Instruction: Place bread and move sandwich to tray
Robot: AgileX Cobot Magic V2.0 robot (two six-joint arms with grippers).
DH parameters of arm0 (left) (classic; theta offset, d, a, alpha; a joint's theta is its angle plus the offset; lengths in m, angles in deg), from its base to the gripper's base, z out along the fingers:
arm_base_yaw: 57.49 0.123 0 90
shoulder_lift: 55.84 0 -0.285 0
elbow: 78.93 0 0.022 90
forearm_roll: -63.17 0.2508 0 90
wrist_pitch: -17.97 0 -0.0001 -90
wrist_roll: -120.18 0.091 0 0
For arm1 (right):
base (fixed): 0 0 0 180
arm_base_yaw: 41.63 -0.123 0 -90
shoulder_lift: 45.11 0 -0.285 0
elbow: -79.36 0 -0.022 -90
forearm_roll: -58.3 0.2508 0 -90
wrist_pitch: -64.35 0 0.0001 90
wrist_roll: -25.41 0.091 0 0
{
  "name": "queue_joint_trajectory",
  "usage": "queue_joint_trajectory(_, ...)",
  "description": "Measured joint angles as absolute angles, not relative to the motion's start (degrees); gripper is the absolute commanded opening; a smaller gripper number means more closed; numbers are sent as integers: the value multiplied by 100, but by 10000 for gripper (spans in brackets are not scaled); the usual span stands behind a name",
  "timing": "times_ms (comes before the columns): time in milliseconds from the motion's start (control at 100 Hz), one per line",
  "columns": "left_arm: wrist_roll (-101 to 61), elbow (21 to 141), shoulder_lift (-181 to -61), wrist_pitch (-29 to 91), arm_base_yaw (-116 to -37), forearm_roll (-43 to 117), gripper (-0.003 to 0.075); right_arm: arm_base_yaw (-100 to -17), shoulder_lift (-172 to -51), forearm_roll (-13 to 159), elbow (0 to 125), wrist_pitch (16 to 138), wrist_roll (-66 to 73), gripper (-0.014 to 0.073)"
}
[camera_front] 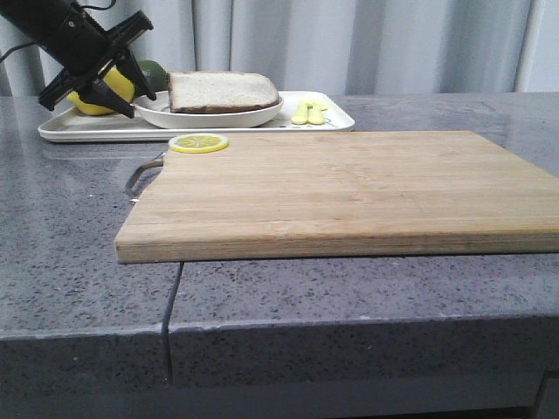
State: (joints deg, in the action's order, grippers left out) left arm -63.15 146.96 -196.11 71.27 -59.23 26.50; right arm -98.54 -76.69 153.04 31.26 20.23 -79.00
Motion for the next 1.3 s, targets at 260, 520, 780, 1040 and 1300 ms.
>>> queue_joint_trajectory(260,-6315,14708,-19578,7239,-5923,2772,286,-9854,-7669,15304,3126,2023,-7900,361)
queue_joint_trajectory(520,-6315,14708,-19412,7422,-5923,3004,286,-9854,-7669,15304,3126,2023,-7900,361)
queue_joint_trajectory(780,-6098,14708,-18813,7936,-5760,3068,285,-9854,-7669,15304,3126,2023,-7900,361)
queue_joint_trajectory(1040,-5750,14932,-17979,8091,-5561,3235,285,-9854,-7669,15304,3126,2002,-7900,361)
queue_joint_trajectory(1300,-5533,14990,-16661,7924,-5552,3893,285,-9854,-7669,15304,3126,1818,-7900,361)
